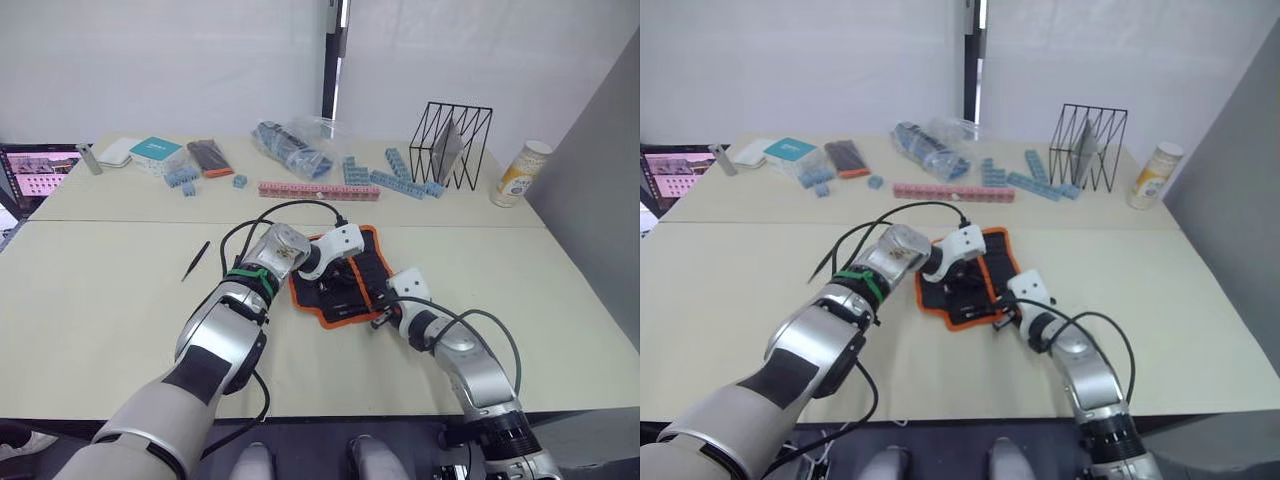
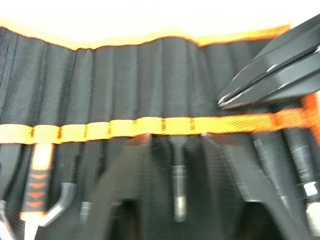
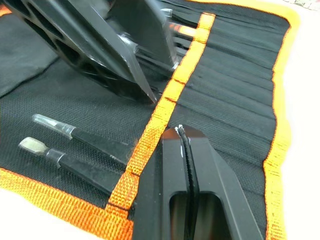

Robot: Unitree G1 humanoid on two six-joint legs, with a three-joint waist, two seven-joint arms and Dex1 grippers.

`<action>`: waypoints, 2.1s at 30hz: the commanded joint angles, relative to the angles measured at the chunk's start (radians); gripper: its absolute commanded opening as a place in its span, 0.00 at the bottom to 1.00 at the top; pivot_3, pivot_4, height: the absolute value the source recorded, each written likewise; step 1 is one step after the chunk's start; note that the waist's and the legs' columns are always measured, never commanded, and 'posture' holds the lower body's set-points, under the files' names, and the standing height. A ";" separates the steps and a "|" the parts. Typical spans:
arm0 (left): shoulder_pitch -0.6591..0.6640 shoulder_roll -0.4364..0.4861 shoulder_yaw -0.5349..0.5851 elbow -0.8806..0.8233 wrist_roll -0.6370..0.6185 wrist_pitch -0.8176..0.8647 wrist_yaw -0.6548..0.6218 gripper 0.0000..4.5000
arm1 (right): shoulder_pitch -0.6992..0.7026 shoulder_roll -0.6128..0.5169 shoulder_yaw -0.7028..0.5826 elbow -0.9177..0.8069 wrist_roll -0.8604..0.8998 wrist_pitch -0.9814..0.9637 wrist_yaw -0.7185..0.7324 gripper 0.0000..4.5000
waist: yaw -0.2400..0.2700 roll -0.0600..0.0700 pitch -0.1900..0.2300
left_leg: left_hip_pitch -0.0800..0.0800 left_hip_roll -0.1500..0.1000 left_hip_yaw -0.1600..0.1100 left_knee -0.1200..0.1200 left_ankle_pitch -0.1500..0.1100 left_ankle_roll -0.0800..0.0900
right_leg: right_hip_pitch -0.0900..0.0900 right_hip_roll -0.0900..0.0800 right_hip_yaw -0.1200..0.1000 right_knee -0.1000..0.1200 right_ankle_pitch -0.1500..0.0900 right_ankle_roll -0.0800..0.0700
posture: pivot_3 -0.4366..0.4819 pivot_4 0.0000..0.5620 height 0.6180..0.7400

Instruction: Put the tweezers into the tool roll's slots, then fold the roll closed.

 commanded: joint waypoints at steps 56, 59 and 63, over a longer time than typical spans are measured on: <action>1.240 0.261 0.797 -1.086 -0.459 0.094 0.597 0.99 | -0.053 -0.068 0.067 0.209 -0.032 -0.068 0.197 0.00 | 0.003 -0.005 -0.005 | 0.008 0.004 0.006 -0.001 -0.005 -0.008 | 0.002 -0.002 -0.001 -0.003 -0.007 -0.012 | 0.48 0.27 0.97; 1.144 0.296 0.754 -1.045 -0.495 0.155 0.563 0.99 | -0.036 -0.071 0.055 0.183 -0.030 -0.055 0.181 0.00 | 0.005 -0.005 -0.005 | 0.008 0.004 0.005 -0.001 -0.005 -0.008 | 0.002 -0.001 -0.001 -0.003 -0.007 -0.012 | 0.48 0.27 0.97; 0.954 0.358 0.643 -0.841 -0.436 0.131 0.509 0.99 | -0.008 -0.071 0.047 0.149 -0.028 -0.038 0.162 0.00 | 0.009 -0.006 -0.006 | 0.008 0.003 0.005 0.000 -0.005 -0.008 | 0.002 -0.001 -0.001 -0.003 -0.007 -0.012 | 0.48 0.27 0.97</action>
